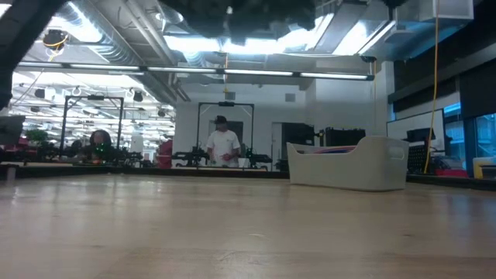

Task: Nest measuring cups in basket
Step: Stack the green measuring cup on top of the red measuring cup in the bin

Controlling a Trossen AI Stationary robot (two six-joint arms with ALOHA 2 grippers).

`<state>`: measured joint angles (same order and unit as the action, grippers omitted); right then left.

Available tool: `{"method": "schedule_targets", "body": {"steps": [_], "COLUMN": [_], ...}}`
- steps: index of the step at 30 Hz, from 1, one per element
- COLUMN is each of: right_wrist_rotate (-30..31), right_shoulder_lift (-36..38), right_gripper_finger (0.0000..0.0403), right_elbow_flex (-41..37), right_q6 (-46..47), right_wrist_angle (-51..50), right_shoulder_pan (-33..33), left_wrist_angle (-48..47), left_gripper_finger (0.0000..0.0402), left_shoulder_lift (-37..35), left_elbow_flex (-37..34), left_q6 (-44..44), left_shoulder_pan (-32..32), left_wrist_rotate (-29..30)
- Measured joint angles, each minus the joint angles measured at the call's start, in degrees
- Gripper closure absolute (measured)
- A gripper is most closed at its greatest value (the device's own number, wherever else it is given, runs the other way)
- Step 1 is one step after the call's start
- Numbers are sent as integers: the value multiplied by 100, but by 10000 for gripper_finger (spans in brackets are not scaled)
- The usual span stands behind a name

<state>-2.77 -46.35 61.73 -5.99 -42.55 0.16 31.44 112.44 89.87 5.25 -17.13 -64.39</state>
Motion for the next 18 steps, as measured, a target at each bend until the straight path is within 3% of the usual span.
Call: {"method": "schedule_targets", "body": {"steps": [8,18], "right_wrist_rotate": [1091,1875], "right_shoulder_lift": [361,180], "right_gripper_finger": [49,49], "right_elbow_flex": [-684,-1182], "right_q6": [878,867], "right_wrist_angle": [21,666], "right_shoulder_pan": [0,0], "left_wrist_angle": [-21,-670], "left_gripper_finger": [399,400], "left_shoulder_lift": [1221,1945], "left_elbow_flex": [1211,1466], "left_q6": [840,985], "left_shoulder_pan": [-354,-603], "left_wrist_rotate": [-856,-1082]}}
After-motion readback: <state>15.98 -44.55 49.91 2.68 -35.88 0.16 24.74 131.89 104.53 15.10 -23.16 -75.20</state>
